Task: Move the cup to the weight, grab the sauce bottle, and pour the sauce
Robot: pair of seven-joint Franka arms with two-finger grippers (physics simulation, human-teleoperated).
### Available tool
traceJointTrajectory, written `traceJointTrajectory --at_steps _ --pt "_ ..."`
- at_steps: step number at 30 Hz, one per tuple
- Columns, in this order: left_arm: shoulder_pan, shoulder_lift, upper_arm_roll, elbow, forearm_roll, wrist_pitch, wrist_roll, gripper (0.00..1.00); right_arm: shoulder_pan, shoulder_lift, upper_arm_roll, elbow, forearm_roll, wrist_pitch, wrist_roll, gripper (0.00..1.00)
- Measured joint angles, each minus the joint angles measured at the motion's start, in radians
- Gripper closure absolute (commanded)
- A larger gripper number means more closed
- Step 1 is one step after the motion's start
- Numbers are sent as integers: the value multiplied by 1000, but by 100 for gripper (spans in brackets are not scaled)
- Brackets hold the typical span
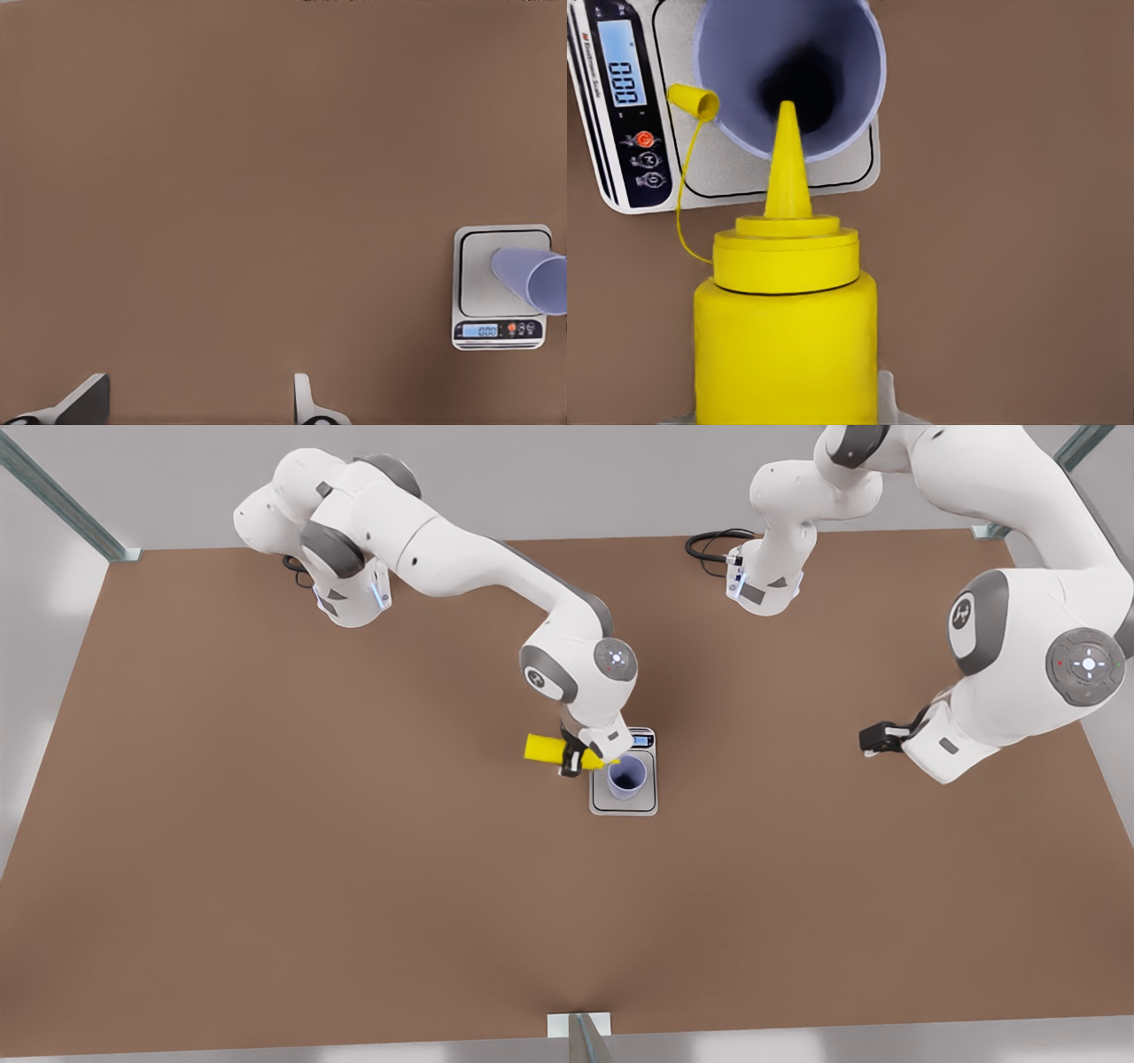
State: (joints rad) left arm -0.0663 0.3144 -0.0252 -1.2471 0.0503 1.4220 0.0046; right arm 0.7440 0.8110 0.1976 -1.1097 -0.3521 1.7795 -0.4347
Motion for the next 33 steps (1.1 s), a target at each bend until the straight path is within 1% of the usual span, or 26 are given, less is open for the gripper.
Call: traceJointTrajectory --at_steps 3,13,15,17,19,20,21,22,23,24,26,27,29,30,33 --pt "0 2 1 0 -6 0 0 0 14 29 -4 36 0 -4 2 49" --pt "1 9 8 0 -18 0 0 0 14 33 -4 35 -11 -20 0 49" --pt "0 11 8 0 -21 0 1 0 0 10 -5 31 -7 -23 -3 49" --pt "2 11 19 0 -23 0 3 0 -85 -56 6 17 9 -23 -38 49" --pt "0 11 19 0 -24 0 3 0 -169 -111 6 2 128 -21 -161 49" --pt "-2 11 19 0 -25 0 2 0 -182 -119 6 -6 148 -13 -172 49" --pt "-1 11 19 0 -25 0 2 0 -237 -133 7 -7 203 -15 -240 49" --pt "-1 11 19 0 -25 0 -3 0 -327 -161 6 -10 299 -25 -376 49" --pt "-1 12 19 0 -25 0 -3 0 -421 -208 6 -51 414 -29 -510 49" --pt "-1 12 19 0 -25 0 -3 0 -497 -246 6 -87 464 -31 -614 49" --pt "-1 14 19 -2 -26 0 -5 0 -673 -271 6 -107 652 -140 -916 49" --pt "-1 16 19 -2 -25 0 -5 0 -783 -263 5 -137 777 -159 -1082 49" --pt "-1 19 19 -2 -25 0 -5 0 -859 -238 4 -191 914 -160 -1257 49" --pt "-1 20 19 -2 -25 0 -6 0 -905 -201 4 -221 950 -164 -1329 49" --pt "-1 20 20 -3 -24 0 -6 0 -988 -73 4 -275 1144 -218 -1561 49"
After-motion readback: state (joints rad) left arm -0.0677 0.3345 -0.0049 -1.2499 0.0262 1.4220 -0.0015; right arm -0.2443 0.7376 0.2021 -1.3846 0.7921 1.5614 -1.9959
